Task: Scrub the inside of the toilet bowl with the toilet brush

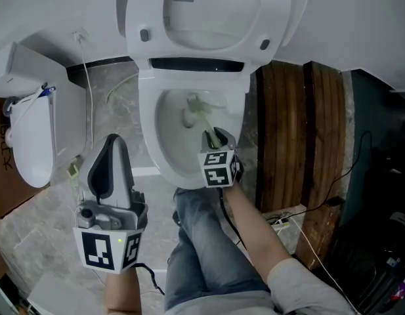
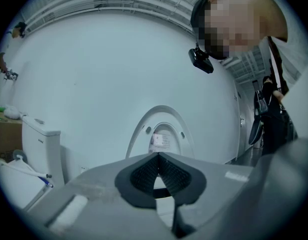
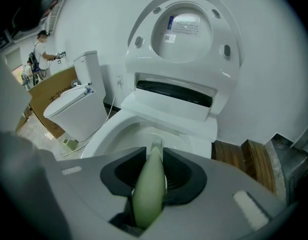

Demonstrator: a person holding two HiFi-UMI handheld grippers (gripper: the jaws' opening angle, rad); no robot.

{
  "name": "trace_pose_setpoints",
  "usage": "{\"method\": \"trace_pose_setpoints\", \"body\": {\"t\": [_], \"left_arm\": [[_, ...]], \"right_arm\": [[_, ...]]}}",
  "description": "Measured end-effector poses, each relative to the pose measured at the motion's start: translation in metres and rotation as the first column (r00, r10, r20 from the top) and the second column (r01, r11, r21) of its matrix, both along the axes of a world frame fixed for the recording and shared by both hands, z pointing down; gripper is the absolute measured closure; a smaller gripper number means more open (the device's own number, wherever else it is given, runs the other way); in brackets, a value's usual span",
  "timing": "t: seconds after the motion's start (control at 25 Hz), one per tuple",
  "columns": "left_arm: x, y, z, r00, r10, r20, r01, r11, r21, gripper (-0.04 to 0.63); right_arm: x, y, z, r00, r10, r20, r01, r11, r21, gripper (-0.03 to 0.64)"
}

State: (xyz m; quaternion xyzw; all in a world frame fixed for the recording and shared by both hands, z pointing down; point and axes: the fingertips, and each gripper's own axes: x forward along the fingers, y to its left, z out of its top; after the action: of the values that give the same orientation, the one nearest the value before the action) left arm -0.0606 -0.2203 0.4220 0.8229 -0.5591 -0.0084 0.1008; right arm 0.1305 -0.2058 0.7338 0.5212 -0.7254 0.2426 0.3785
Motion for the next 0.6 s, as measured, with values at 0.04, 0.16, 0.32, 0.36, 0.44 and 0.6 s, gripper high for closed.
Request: {"method": "trace_pose_setpoints", "body": {"t": [0.04,0.16,0.32,0.36,0.44,0.6], "left_arm": [[-0.002,0.0,0.0,1.0,-0.003,0.001,0.003,1.0,-0.001,0.592],[-0.008,-0.001,0.002,1.0,-0.011,0.002,0.011,1.0,-0.003,0.592],[-0.013,-0.001,0.003,1.0,-0.021,0.001,0.021,1.0,-0.006,0.592],[-0.014,0.0,0.004,1.0,-0.023,0.0,0.023,1.0,-0.006,0.592],[-0.016,0.0,0.004,1.0,-0.025,-0.002,0.025,1.0,-0.008,0.592],[-0.017,0.003,0.005,1.0,-0.026,-0.006,0.026,1.0,-0.01,0.592]], "right_arm": [[-0.004,-0.001,0.0,1.0,-0.01,0.006,0.01,1.0,0.001,0.512],[-0.018,-0.003,0.001,0.999,-0.044,0.025,0.044,0.999,0.004,0.512],[-0.035,-0.002,0.001,0.994,-0.107,0.039,0.107,0.994,0.008,0.512],[-0.039,-0.001,0.001,0.992,-0.121,0.041,0.121,0.993,0.008,0.512],[-0.044,0.002,0.001,0.989,-0.138,0.051,0.138,0.99,0.005,0.512],[-0.051,0.01,0.001,0.985,-0.153,0.084,0.154,0.988,-0.005,0.512]]}}
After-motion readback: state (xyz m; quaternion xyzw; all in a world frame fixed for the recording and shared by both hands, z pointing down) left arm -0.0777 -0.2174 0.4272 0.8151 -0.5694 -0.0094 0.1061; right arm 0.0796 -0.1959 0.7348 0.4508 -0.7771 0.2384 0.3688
